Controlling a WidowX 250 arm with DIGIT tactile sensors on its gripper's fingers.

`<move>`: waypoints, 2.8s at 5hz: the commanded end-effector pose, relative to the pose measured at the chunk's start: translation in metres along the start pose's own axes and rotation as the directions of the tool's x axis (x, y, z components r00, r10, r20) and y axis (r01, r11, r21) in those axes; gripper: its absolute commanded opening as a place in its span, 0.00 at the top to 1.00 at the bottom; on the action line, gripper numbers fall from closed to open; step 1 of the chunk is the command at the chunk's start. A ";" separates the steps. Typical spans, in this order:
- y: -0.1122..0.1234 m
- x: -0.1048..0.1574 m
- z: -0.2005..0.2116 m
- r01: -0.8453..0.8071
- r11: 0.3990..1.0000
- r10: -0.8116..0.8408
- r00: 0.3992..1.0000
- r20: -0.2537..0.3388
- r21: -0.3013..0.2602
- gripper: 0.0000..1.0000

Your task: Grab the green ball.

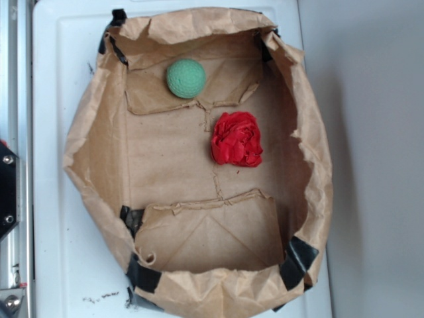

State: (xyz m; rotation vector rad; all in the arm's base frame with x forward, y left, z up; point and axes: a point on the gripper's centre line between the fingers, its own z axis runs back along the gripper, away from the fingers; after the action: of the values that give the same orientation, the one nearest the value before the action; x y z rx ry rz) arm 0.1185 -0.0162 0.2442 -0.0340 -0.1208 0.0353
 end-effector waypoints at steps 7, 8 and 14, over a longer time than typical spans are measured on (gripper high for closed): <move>0.038 0.120 -0.039 -0.520 0.854 0.514 0.849 0.119 0.024 0.00; 0.040 0.121 -0.045 -0.714 0.700 0.705 0.688 0.171 -0.008 0.00; 0.082 0.121 -0.087 -0.970 0.241 0.930 0.237 0.281 0.022 0.00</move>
State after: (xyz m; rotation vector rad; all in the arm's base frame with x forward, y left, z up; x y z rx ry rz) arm 0.2529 0.0568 0.1568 0.1195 -0.2582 1.3373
